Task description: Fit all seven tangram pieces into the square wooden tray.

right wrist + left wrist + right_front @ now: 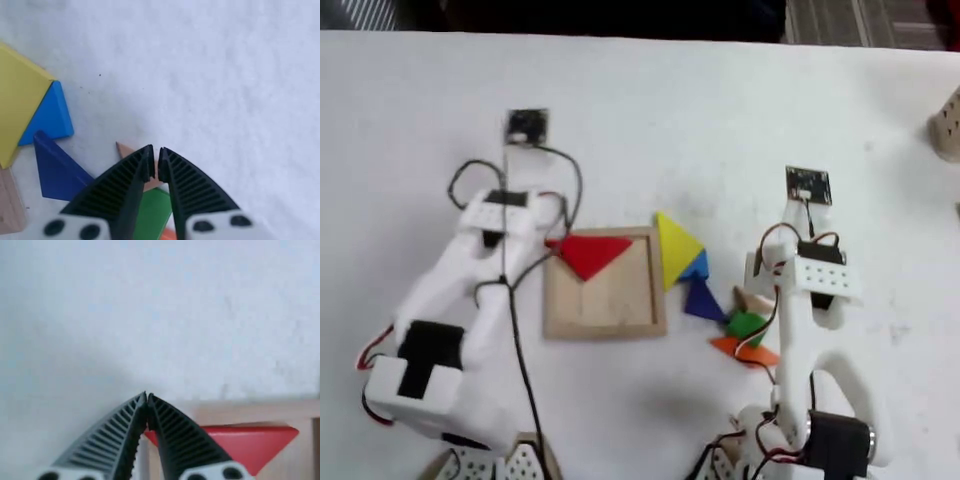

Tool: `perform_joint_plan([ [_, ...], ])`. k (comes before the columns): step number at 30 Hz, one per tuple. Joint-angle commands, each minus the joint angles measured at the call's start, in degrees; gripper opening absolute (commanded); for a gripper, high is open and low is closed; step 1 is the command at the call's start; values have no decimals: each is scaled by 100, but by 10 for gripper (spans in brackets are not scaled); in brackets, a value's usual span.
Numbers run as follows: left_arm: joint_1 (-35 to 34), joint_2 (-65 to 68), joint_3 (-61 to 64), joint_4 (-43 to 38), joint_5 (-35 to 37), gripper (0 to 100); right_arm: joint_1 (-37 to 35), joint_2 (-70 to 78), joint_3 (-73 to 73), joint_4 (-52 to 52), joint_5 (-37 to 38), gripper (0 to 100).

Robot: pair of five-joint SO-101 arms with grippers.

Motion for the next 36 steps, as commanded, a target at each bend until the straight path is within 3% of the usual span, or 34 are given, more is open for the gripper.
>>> perform_joint_plan([
  [1, 356, -84, 88, 44, 88, 24, -57, -13, -26, -22, 97, 21],
  [16, 444, -426, 281, 308, 114, 24, -57, -13, -35, -22, 97, 21],
  [23, -242, -778, -79, 949, 114, 24, -57, -13, -35, -22, 97, 21],
  [31, 145, -2158, 1582, 413, 70, 24, -66, -13, -35, -22, 97, 21],
  [36, 453, -2167, 2040, 369, 70, 24, -75, -13, -35, -22, 97, 21],
])
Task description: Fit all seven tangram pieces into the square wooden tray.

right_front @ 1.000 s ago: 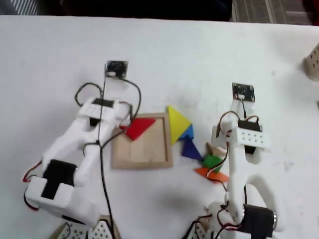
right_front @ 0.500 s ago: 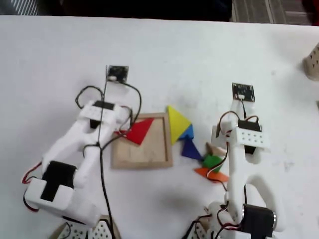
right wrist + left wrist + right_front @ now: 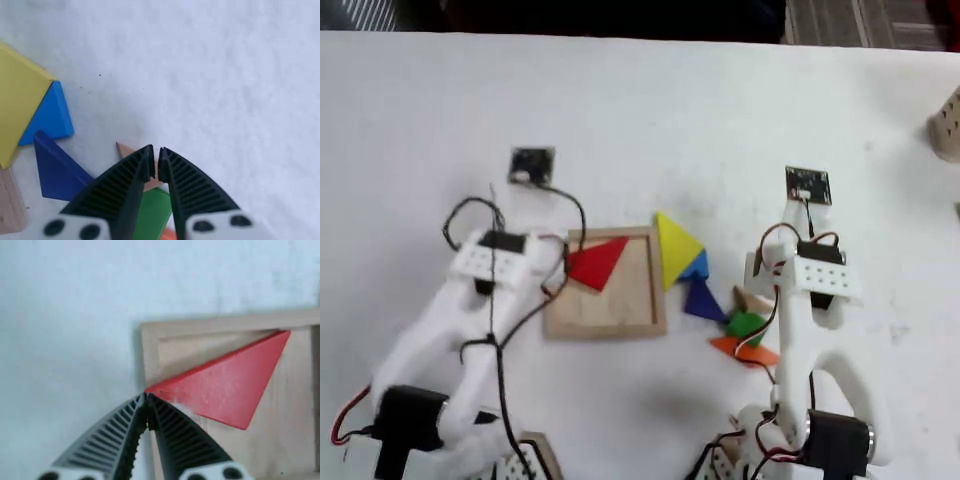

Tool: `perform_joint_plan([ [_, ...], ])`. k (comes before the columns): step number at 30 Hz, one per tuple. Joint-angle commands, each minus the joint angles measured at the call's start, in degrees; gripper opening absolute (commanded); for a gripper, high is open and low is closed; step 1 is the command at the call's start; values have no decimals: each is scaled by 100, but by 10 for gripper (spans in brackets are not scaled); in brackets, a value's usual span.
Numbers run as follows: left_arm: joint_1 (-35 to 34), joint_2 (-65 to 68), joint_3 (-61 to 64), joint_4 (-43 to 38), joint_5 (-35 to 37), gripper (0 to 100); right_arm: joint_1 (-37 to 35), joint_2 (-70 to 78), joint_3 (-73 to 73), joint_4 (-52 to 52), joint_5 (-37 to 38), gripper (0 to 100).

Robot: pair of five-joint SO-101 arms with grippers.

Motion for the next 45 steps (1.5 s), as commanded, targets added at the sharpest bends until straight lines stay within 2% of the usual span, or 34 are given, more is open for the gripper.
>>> perform_joint_plan([
  [1, 180, -145, 0, -141, 9, 24, -75, -13, -35, -22, 97, 21],
  [8, 198, 611, -536, -343, 35, 24, -57, -13, -26, -13, 97, 21],
  [14, 207, 1288, -1152, -176, 53, 24, -48, -13, -26, -13, 97, 21],
  [22, 778, 1288, -1240, -387, 53, 24, -57, -13, -26, -22, 97, 21],
  [28, 892, 1279, -1213, -545, 53, 24, -57, -13, -26, -22, 97, 21],
  [32, 892, 1244, -1275, -334, 53, 24, -57, -13, -26, -22, 97, 21],
  [37, 901, 585, -1046, -273, 53, 24, -57, -13, -26, -22, 97, 21],
  [45, 1789, -92, -413, -1204, 53, 25, -57, -13, -26, -22, 97, 21],
])
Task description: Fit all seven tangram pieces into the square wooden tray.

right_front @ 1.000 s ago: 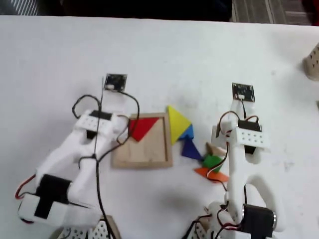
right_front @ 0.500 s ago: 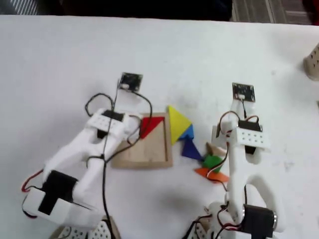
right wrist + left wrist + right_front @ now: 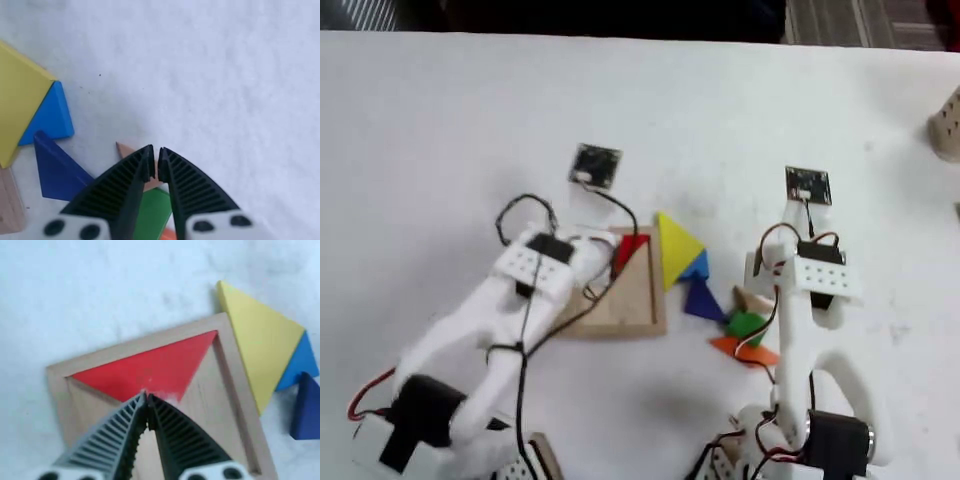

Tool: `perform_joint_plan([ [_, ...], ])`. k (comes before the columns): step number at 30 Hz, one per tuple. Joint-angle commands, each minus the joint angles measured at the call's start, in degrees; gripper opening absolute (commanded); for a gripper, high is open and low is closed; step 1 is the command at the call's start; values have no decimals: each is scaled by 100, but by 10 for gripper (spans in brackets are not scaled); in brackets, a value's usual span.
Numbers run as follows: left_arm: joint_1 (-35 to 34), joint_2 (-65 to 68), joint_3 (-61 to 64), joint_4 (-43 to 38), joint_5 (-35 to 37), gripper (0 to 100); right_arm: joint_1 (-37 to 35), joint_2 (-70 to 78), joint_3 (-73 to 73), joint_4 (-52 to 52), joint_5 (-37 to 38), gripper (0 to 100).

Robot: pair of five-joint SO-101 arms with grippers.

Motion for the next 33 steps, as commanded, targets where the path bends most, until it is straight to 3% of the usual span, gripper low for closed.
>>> perform_joint_plan([
  [1, 426, -242, -18, -545, 44, 24, -57, -13, -26, -22, 97, 21],
  [4, 426, 198, -149, -1029, 44, 24, -48, -13, -26, -13, 97, 21],
  [10, 154, 1349, -862, -888, 44, 24, -48, -13, -26, -13, 97, 21],
  [25, -92, 1437, -1073, 97, 53, 24, -48, -13, -26, -13, 97, 21],
  [33, -198, 1437, -1064, 132, 53, 26, -48, -13, -26, -4, 97, 21],
])
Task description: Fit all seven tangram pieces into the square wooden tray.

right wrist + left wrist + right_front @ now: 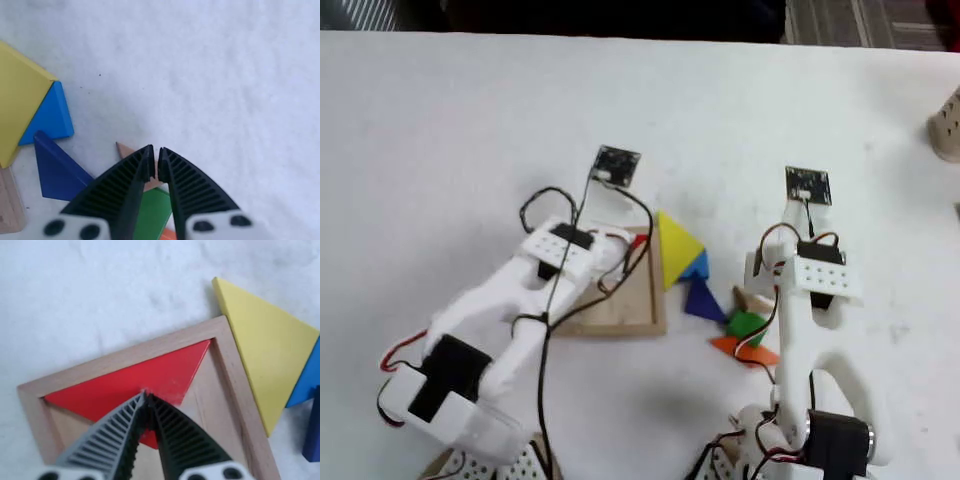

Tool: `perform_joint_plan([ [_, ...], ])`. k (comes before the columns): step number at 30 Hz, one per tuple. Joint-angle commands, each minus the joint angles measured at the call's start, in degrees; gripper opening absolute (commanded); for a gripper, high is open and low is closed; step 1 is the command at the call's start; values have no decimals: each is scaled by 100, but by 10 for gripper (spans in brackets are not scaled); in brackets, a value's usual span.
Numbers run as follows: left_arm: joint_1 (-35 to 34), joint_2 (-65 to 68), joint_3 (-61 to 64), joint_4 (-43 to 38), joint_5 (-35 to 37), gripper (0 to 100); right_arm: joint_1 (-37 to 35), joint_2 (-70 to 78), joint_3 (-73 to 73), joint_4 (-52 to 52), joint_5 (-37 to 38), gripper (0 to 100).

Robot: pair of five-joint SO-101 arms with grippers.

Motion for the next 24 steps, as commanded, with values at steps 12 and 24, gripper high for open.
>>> perform_joint_plan([
  [12, -673, -163, -475, 413, 62, 26, 356, -13, -290, 110, 281, 22],
  [24, -1358, -954, -273, 519, 18, 28, -567, -13, -2180, 2308, 360, 140],
])
